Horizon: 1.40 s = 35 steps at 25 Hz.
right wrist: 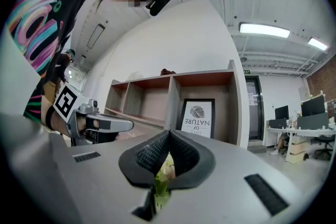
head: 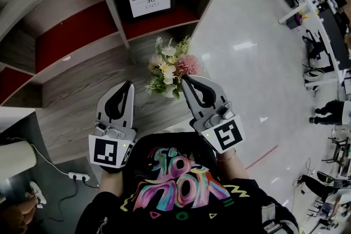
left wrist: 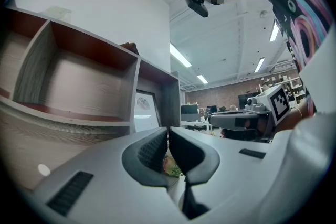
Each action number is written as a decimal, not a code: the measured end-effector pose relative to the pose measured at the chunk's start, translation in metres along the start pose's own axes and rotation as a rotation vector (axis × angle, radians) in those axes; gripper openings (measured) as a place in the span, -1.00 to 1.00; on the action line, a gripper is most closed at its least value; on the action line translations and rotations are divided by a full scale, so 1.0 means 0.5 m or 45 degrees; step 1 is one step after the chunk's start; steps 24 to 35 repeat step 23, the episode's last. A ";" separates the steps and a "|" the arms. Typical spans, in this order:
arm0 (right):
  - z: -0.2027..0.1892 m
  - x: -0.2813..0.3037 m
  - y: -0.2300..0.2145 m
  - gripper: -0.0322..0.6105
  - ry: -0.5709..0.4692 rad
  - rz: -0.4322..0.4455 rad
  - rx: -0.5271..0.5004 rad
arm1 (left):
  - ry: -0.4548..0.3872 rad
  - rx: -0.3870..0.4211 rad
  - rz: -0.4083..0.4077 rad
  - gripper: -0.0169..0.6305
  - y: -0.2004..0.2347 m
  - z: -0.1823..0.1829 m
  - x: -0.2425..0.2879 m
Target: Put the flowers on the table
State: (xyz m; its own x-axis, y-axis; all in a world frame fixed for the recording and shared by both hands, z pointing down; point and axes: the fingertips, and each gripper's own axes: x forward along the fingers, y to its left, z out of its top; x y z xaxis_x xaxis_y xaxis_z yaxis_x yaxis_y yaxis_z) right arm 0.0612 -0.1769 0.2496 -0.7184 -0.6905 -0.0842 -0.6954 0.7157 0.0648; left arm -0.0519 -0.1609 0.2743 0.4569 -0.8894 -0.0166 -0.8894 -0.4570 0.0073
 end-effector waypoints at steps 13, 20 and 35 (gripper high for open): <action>-0.003 -0.005 -0.005 -0.86 -0.003 -0.017 -0.006 | -0.001 0.016 0.012 -0.86 0.002 -0.002 -0.006; -0.001 -0.014 -0.010 -0.86 0.000 -0.019 -0.012 | 0.002 0.022 0.026 -0.86 0.003 -0.001 -0.013; 0.001 -0.020 -0.014 -0.86 -0.001 -0.028 -0.018 | 0.002 0.028 0.028 -0.86 0.002 0.000 -0.017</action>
